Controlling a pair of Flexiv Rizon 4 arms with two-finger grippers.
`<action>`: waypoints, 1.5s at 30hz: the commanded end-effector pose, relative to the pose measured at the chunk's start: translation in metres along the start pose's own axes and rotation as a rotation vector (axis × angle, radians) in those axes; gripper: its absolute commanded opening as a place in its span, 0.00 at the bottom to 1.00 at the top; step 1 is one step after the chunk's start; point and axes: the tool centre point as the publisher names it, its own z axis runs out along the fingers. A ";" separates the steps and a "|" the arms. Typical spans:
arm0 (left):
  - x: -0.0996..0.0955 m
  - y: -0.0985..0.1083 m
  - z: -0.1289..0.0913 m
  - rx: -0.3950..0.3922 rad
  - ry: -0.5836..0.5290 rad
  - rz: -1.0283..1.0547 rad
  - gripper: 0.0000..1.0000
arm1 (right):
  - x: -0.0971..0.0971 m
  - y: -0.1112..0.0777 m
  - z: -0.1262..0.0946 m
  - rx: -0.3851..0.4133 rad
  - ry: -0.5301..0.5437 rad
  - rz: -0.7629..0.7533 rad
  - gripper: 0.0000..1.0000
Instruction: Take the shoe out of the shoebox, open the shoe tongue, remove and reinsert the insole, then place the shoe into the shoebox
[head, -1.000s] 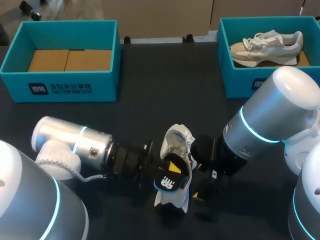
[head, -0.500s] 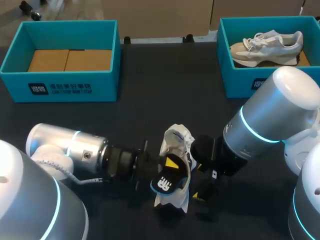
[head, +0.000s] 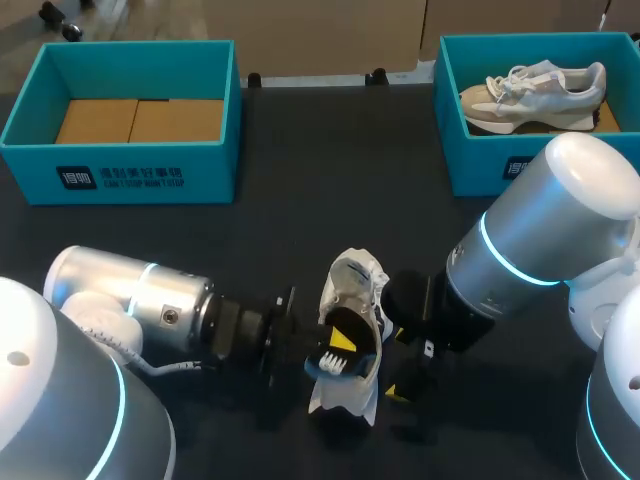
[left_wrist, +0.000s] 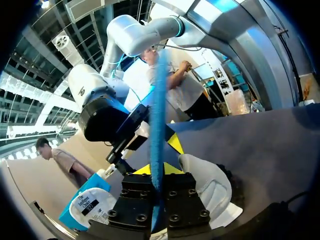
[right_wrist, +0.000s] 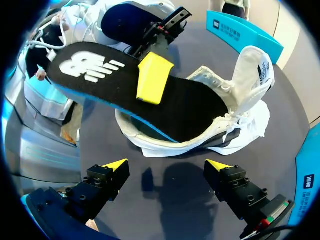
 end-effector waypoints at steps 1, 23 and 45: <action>0.001 0.004 0.008 -0.036 -0.006 0.031 0.00 | 0.001 -0.001 0.001 -0.002 -0.002 0.000 1.00; -0.006 0.043 0.008 -0.109 -0.035 0.162 0.00 | 0.001 -0.001 0.001 -0.002 -0.002 0.000 1.00; -0.002 0.004 0.006 -0.054 -0.069 0.182 0.00 | 0.001 -0.001 0.001 -0.002 -0.002 0.000 1.00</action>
